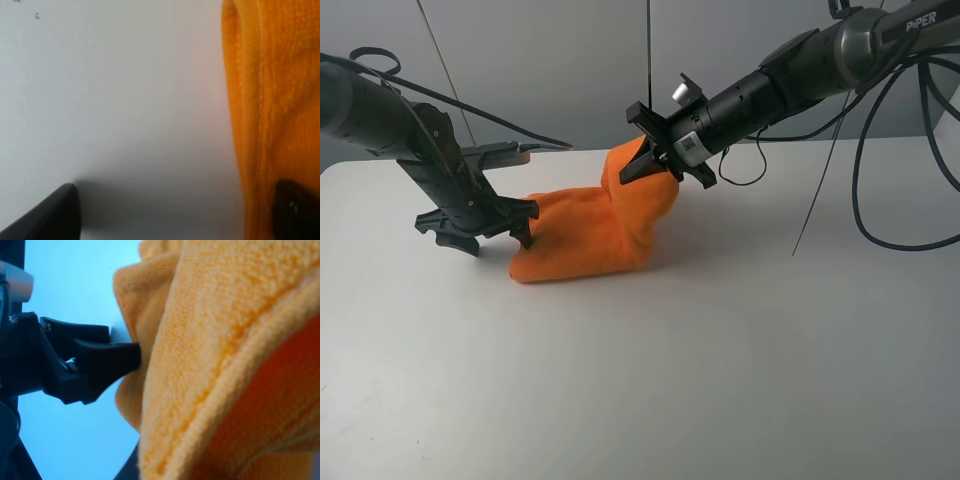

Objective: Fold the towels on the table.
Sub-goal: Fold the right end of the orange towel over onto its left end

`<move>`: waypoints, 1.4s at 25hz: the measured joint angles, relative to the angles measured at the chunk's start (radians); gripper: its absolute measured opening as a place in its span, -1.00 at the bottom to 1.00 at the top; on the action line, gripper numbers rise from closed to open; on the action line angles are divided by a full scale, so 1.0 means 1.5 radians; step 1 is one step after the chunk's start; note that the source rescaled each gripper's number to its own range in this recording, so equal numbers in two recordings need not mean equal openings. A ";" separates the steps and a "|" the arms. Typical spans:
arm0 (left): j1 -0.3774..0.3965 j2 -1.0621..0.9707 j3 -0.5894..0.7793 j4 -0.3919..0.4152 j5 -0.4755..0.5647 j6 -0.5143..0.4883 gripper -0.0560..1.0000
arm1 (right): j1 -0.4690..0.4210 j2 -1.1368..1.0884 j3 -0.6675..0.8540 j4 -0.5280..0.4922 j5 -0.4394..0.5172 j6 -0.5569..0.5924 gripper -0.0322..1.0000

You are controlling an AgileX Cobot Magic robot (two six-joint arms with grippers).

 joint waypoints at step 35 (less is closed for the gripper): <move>0.000 0.000 0.000 0.053 0.011 -0.001 0.99 | 0.121 0.111 -0.042 0.265 -0.096 -0.039 -0.86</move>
